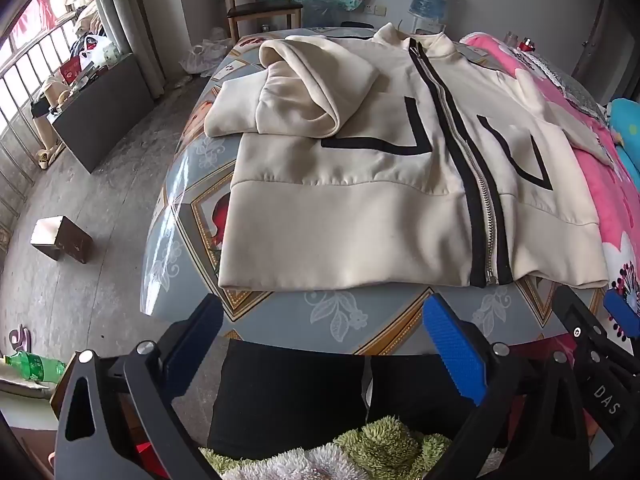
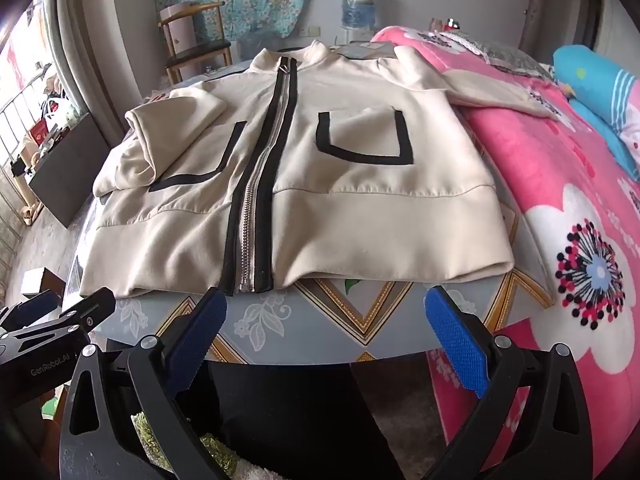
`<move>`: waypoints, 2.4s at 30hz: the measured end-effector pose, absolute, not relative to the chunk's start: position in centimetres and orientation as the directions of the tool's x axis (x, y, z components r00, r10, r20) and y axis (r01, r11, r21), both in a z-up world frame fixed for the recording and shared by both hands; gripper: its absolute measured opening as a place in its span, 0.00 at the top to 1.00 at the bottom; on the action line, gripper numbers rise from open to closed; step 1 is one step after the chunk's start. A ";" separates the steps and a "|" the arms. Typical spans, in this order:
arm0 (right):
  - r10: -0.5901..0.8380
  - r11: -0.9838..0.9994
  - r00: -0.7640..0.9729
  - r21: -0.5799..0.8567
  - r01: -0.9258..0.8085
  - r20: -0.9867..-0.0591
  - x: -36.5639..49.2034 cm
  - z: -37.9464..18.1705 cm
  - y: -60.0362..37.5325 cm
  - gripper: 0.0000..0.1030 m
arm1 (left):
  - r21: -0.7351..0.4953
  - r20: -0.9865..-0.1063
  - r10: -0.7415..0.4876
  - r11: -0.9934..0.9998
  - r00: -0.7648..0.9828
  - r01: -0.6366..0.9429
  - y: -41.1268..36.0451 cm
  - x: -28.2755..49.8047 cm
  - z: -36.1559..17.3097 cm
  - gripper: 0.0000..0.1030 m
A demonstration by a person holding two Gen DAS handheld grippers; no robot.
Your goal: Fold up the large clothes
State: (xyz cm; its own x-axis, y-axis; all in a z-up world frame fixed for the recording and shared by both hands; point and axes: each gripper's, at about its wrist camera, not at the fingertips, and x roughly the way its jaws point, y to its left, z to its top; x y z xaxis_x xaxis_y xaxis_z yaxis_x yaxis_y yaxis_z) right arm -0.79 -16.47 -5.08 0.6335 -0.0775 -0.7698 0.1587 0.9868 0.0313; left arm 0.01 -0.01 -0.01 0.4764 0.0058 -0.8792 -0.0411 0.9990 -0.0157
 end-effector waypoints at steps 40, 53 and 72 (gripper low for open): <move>-0.074 0.989 0.642 0.026 0.144 -0.763 -0.9 -4.5 -15.8 0.07 | -0.023 -0.872 0.011 0.998 0.490 -0.063 1.1 -0.2 0.4 0.05; -0.074 0.990 0.643 0.023 0.142 -0.762 -0.9 -4.5 -15.9 0.07 | -0.017 -0.868 0.018 0.998 0.496 -0.067 1.1 -0.2 0.6 0.05; -0.094 0.989 0.641 0.003 0.149 -0.762 -0.7 -4.4 -15.5 0.07 | -0.018 -0.873 0.016 0.998 0.487 -0.066 1.6 -0.1 0.2 0.05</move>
